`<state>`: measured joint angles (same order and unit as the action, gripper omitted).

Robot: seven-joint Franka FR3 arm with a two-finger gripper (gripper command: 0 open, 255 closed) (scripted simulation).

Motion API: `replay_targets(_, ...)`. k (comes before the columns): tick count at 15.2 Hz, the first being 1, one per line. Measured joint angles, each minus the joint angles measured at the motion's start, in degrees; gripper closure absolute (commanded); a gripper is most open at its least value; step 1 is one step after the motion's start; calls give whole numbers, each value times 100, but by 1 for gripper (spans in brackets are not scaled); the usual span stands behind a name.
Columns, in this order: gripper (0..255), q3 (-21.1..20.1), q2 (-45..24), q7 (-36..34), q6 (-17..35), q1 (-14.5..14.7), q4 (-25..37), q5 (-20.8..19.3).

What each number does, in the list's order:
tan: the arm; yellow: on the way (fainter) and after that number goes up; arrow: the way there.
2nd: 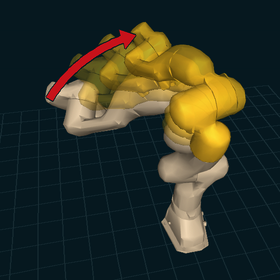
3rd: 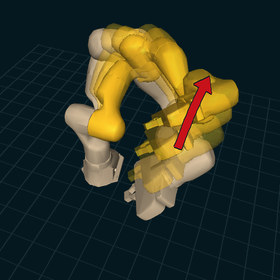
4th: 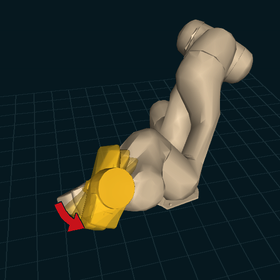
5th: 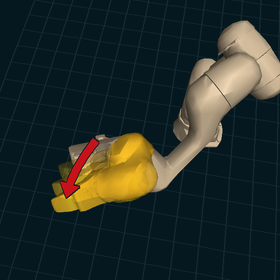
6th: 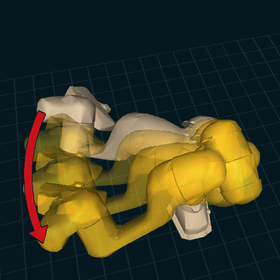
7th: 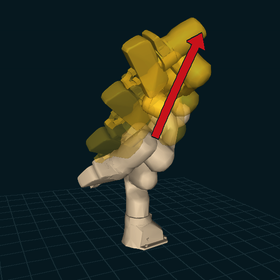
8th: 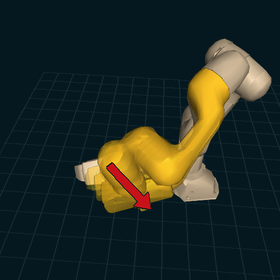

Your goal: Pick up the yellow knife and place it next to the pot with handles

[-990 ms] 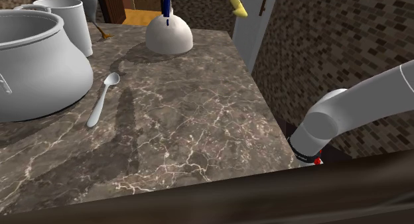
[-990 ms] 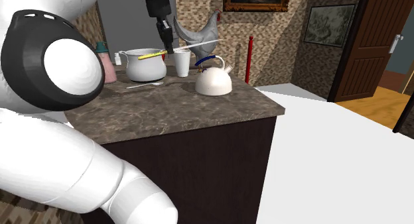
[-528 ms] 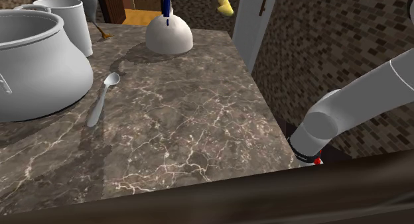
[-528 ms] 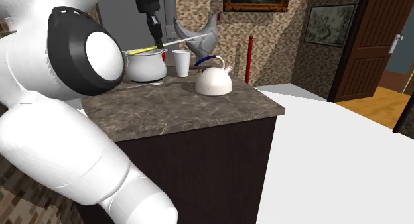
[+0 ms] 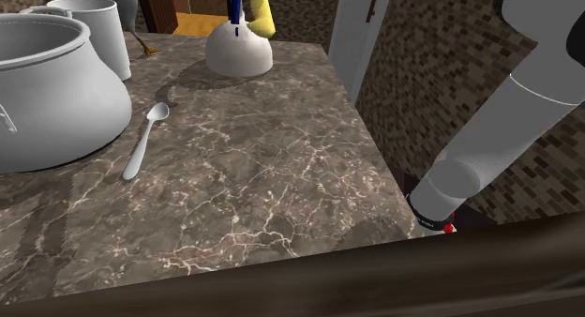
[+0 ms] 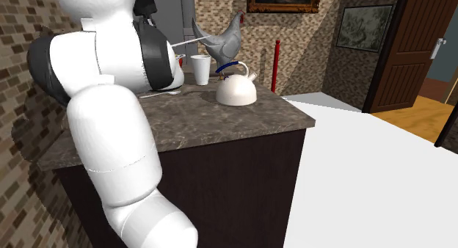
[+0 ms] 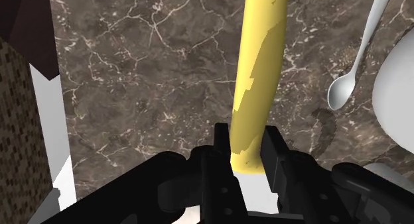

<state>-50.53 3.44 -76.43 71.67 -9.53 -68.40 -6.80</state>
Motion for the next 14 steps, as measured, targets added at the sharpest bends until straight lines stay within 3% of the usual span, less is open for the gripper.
replay_targets(2,255,-343,-488,-429,-129,278,373,-464)
replay_targets(3,255,-359,-525,-482,-98,299,363,-494)
replay_targets(8,255,-114,9,-272,464,58,-471,21)
replay_targets(14,255,159,510,-59,1068,-20,-1372,441)
